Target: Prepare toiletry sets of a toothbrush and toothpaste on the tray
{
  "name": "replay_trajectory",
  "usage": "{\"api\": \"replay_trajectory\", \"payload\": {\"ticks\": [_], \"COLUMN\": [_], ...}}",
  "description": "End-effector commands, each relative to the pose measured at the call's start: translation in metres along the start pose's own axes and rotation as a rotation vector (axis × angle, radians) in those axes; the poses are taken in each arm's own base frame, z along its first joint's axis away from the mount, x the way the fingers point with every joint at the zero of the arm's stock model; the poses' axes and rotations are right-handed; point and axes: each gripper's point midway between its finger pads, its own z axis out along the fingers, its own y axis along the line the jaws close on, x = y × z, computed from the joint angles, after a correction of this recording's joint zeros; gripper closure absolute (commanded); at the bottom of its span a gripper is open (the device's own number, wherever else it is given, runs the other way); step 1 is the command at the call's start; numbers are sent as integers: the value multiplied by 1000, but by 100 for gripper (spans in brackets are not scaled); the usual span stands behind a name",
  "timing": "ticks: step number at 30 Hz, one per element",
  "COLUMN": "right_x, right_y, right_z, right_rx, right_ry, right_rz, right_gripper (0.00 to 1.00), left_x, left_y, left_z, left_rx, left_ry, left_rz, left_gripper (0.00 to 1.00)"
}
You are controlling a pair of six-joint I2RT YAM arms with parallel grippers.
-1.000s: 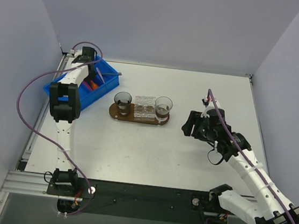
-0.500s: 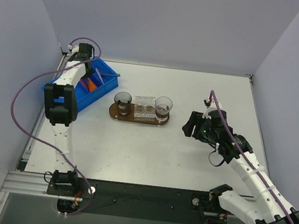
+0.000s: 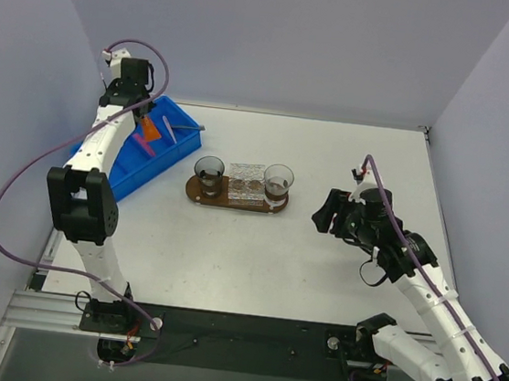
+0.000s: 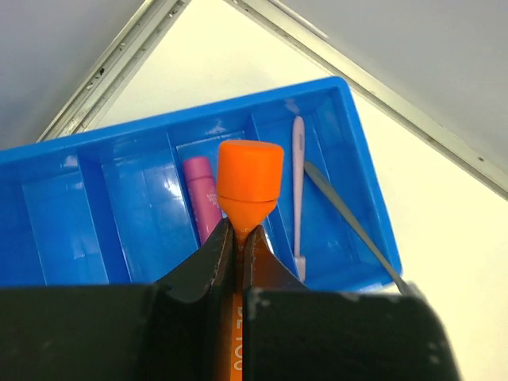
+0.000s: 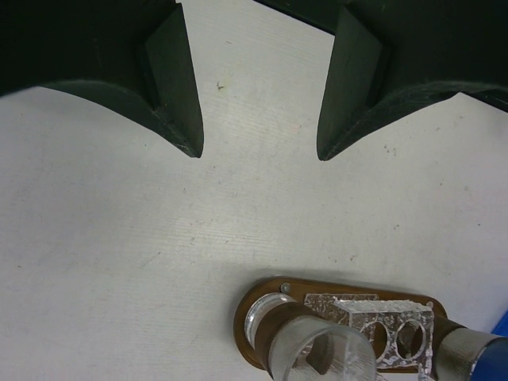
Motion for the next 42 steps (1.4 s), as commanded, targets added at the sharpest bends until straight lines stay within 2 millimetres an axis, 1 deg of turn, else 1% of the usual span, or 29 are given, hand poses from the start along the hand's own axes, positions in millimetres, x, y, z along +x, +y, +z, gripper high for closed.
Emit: {"api": "replay_trajectory", "payload": {"ticks": [1, 2, 3, 4, 5, 6, 7, 8, 9, 10, 11, 12, 13, 14, 15, 16, 17, 19, 20, 22, 23, 24, 25, 26, 28, 29, 33, 38, 42], "right_x": [-26, -30, -32, -34, -41, -40, -42, -49, -45, -45, -44, -40, -39, -33, -23, -28, -22, -14, -7, -1, 5, 7, 8, 13, 15, 19, 25, 31, 33], "right_y": [19, 27, 34, 40, 48, 61, 71, 81, 93, 100, 106, 120, 127, 135, 146, 161, 167, 182, 186, 196, 199, 201, 204, 207, 211, 211, 214, 216, 219], "right_z": [-17, -17, -17, -17, -15, -16, -16, -16, -14, -14, -12, -11, -10, -5, -6, -7, -3, -5, -1, -2, 1, 2, 2, 5, 7, 12, 20, 27, 31], "right_rx": [-69, -104, -133, -163, -205, -266, -302, -341, -363, -371, -368, -372, -384, -397, -426, -478, -489, -515, -511, -518, -513, -509, -508, -503, -495, -485, -471, -462, -462], "right_ry": [-64, -74, -77, -85, -115, -108, -113, -144, -133, -133, -128, -119, -115, -93, -60, -87, -66, -51, -34, -15, 3, 7, 14, 29, 40, 55, 82, 110, 116], "right_rz": [37, 47, 79, 94, 108, 121, 146, 149, 136, 125, 111, 85, 83, 79, 75, 80, 86, 65, 47, 19, 2, -9, -16, -31, -42, -47, -65, -68, -75], "right_gripper": [45, 44, 44, 43, 43, 43, 43, 43, 43, 43, 43, 43, 43, 43, 43, 43, 43, 43, 43, 43, 43, 43, 43, 43, 43, 43, 50, 53, 60], "left_x": [-50, -60, -43, -47, -41, -17, -18, -10, 15, 12, 25, 33, 47, 62, 72, 82, 98, 113, 119, 133, 141, 148, 151, 155, 158, 159, 163, 161, 161], "left_y": [-20, -26, -25, -33, -39, -40, -46, -51, -55, -55, -65, -67, -66, -75, -77, -75, -82, -79, -81, -85, -84, -87, -87, -87, -89, -89, -87, -82, -81], "left_z": [-71, -96, -101, -128, -140, -143, -170, -182, -187, -208, -225, -235, -247, -264, -271, -279, -293, -300, -306, -318, -318, -325, -326, -326, -330, -331, -331, -334, -336], "left_rx": [144, 205, 215, 271, 324, 345, 414, 458, 499, 550, 599, 629, 660, 705, 719, 739, 775, 788, 805, 836, 829, 844, 842, 842, 857, 858, 857, 869, 875], "left_ry": [-142, -172, -146, -163, -150, -105, -107, -97, -43, -54, -29, -15, 4, 32, 40, 52, 80, 111, 130, 171, 182, 197, 200, 206, 221, 223, 226, 221, 224], "left_rz": [-76, -99, -94, -131, -148, -152, -216, -243, -247, -312, -322, -340, -381, -377, -387, -417, -409, -443, -445, -452, -444, -434, -432, -431, -438, -440, -449, -468, -473], "left_gripper": [100, 100, 100, 100, 100, 100, 100, 100, 100, 99, 99, 99, 99, 98, 99, 98, 98, 97, 96, 96, 96, 96, 95, 95, 95, 95, 95, 95, 95]}}
